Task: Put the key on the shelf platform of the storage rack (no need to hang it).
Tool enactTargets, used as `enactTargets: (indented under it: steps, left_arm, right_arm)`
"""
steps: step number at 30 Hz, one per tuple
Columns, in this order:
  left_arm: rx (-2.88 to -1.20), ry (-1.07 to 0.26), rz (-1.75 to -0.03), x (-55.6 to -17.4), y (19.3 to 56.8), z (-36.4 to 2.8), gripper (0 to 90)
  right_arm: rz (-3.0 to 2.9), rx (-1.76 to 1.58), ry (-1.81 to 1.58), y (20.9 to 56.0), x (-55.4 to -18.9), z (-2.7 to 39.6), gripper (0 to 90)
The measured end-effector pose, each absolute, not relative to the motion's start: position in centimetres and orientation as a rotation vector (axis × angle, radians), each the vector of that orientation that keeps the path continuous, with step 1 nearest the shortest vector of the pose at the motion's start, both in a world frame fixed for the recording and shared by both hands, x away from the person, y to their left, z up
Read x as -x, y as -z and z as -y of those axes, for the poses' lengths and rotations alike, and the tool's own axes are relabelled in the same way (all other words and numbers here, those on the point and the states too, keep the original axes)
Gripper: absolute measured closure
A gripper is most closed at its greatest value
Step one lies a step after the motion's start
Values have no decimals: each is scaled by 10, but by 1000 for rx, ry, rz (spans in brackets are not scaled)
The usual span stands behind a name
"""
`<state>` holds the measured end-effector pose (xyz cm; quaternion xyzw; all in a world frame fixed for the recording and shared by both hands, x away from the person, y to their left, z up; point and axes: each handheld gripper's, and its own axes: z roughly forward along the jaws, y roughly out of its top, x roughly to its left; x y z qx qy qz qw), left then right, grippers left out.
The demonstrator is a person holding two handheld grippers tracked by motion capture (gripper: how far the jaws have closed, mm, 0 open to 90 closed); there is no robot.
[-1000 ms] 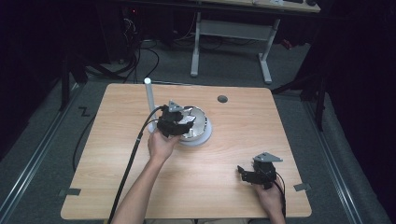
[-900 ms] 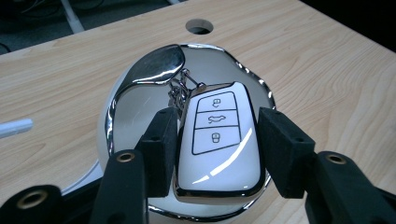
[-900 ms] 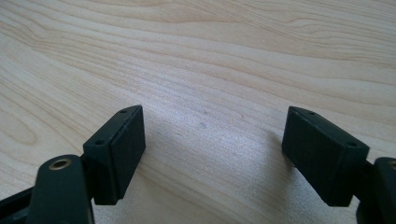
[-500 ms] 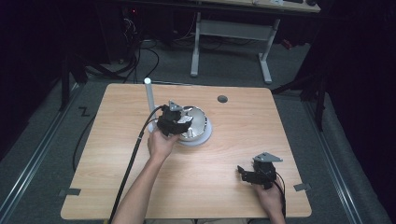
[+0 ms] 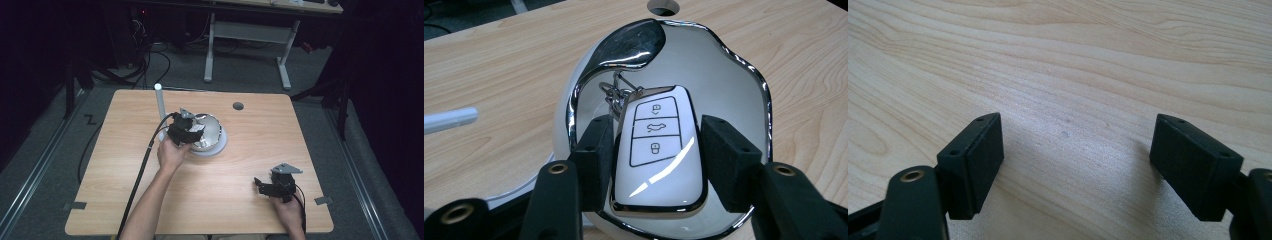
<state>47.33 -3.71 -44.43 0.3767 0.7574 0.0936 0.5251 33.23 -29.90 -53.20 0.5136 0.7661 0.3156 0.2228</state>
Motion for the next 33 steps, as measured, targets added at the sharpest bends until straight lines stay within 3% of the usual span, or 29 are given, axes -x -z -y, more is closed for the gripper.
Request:
enactTargets:
  steps: [33]
  left_arm:
    - [-911, -185, -1767, -451, 421, 25, 392]
  right_arm:
    - [-2116, -1418, -872, 532, -332, 299, 218]
